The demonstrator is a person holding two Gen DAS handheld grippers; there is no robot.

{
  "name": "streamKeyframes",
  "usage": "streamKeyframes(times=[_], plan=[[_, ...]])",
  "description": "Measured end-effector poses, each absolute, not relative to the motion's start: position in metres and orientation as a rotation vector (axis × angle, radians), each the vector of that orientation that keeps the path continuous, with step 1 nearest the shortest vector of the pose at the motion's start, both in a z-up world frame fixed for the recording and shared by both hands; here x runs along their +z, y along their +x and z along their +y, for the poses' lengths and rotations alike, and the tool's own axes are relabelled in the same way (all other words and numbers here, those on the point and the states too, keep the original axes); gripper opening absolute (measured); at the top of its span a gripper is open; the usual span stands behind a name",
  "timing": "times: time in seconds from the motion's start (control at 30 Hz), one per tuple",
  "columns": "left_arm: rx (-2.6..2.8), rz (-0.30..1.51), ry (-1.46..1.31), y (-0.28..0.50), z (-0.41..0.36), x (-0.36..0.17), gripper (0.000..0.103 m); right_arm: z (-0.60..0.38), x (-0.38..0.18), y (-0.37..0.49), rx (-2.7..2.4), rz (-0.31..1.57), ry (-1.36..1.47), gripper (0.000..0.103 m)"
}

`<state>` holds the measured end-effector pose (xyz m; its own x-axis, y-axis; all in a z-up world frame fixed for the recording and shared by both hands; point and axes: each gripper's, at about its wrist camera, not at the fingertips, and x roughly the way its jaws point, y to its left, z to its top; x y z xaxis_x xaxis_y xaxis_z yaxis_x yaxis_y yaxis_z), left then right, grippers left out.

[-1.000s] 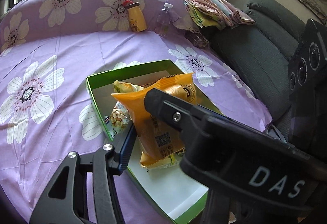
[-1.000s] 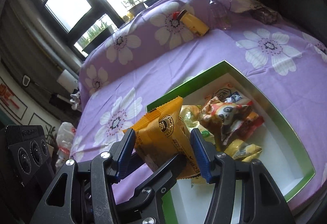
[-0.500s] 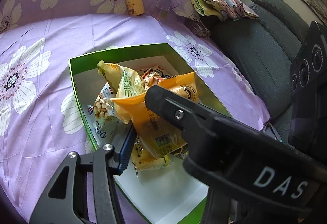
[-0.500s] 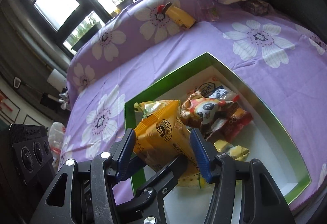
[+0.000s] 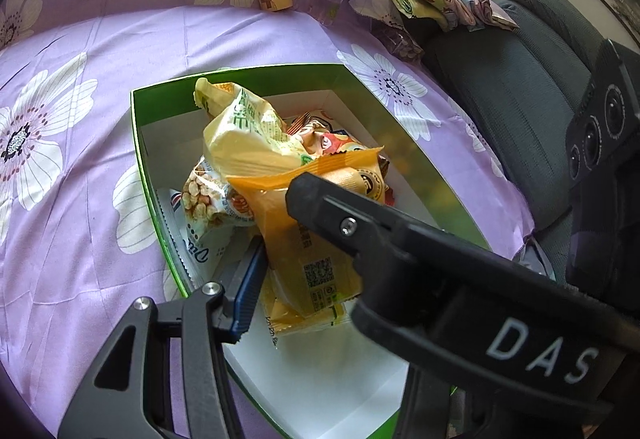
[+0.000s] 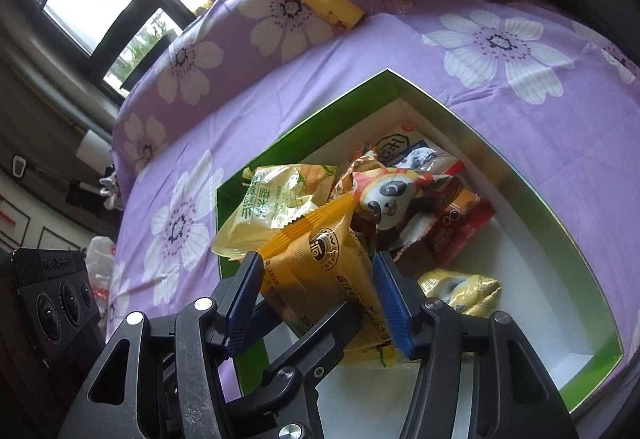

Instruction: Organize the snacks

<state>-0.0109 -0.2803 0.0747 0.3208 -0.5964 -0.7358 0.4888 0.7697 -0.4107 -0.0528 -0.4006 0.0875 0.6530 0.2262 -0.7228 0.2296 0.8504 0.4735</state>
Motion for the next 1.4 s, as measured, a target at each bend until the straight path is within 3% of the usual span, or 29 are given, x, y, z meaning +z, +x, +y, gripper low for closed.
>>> streamKeyframes(times=[0.23,0.37,0.53,0.73,0.87,1.4], plan=[[-0.72,1.024,-0.119,-0.01,-0.28,0.075,0.053,-0.403,0.086,-0.054,-0.015,0.876,0.582,0.066],[-0.717,0.999,-0.104,-0.013,-0.276,0.081,0.067,-0.405,0.09,-0.057,-0.042,0.87,0.585,0.072],[-0.716,0.96,-0.103,-0.017,-0.268,0.093,0.079,-0.409,0.101,-0.066,-0.055,0.813,0.607,0.082],[-0.697,0.918,-0.1,-0.023,-0.257,0.108,0.092,-0.41,0.12,-0.081,-0.06,0.734,0.611,0.086],[-0.687,0.909,-0.089,-0.026,-0.252,0.114,0.092,-0.406,0.13,-0.089,-0.091,0.69,0.569,0.092],[-0.68,0.881,-0.077,-0.032,-0.245,0.12,0.093,-0.402,0.135,-0.089,-0.189,0.696,0.502,0.093]])
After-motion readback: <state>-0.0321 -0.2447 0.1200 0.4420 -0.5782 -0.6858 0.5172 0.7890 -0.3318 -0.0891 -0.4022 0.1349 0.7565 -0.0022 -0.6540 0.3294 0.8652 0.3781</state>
